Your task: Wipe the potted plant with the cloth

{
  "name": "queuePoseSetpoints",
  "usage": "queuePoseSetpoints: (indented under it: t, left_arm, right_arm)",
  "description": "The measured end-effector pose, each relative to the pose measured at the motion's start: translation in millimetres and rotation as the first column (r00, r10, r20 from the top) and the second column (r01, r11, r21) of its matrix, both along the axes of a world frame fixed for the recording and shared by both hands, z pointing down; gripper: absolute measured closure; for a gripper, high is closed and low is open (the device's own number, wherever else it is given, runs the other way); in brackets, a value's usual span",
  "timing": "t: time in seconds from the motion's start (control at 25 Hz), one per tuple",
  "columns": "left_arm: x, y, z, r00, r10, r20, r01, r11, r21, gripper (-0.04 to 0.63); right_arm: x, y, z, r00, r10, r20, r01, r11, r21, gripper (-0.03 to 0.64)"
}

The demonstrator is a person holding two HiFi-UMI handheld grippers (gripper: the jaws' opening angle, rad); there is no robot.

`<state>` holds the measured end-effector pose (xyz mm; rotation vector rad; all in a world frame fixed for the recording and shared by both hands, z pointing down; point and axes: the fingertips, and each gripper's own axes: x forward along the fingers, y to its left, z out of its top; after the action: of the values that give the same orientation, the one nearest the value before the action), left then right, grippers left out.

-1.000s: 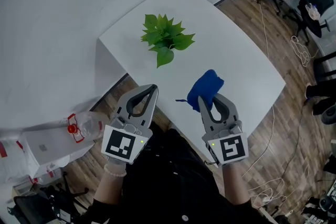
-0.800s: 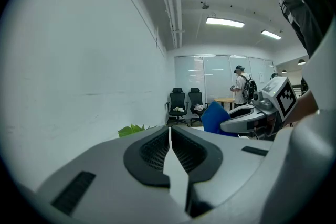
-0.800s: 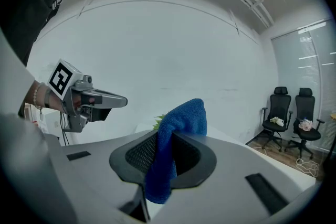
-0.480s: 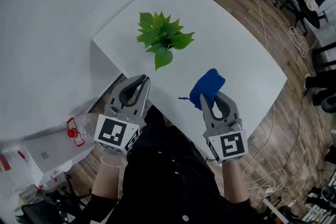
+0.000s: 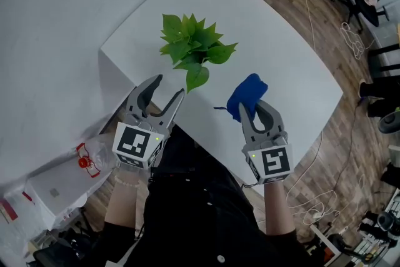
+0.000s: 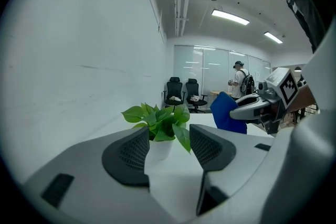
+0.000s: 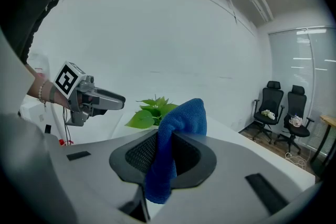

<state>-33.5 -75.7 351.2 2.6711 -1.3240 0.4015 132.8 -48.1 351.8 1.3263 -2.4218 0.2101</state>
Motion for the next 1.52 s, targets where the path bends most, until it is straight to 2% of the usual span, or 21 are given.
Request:
queuePoseSetpoints:
  t: [0.12,0.24,0.48,0.68,0.92,1.52]
  left_arm:
    - [-5.9,-12.3,19.0,1.000,0.026,0.011,-0.026,0.999,-0.028,0.339]
    - [-15.2,-26.9,37.0,1.000,0.025,0.019,-0.024,0.998,-0.053,0.311]
    - [-15.6,-45.8,77.8,0.993,0.104,0.052,-0.097,0.989,-0.114,0.282]
    - [-6.9,-57.5,100.0,0.981,0.175,0.081,-0.163,0.977,-0.138,0.279]
    - [6.5,-70.6,118.2,0.971,0.231,0.058,-0.219,0.962,-0.165,0.273]
    - [32.3,-86.6,128.3,0.949,0.314,0.008,-0.310,0.939,-0.151,0.273]
  right_arm:
    - [0.6,-13.8,16.9,0.999,-0.001,-0.046,0.000,1.000,-0.029,0.523]
    - [-0.8,-31.1,28.9,0.999,0.004,-0.048,-0.006,1.000,-0.028,0.523]
    - [-6.6,-59.2,53.5,0.996,-0.018,-0.086,0.014,0.999,-0.048,0.523]
    - [-8.2,-81.1,74.3,0.998,-0.012,-0.061,0.007,0.996,-0.084,0.523]
    - [-10.2,-103.1,98.5,0.995,-0.040,-0.093,0.030,0.994,-0.108,0.523]
    - [-36.8,-136.9,120.5,0.982,-0.171,-0.080,0.163,0.982,-0.092,0.523]
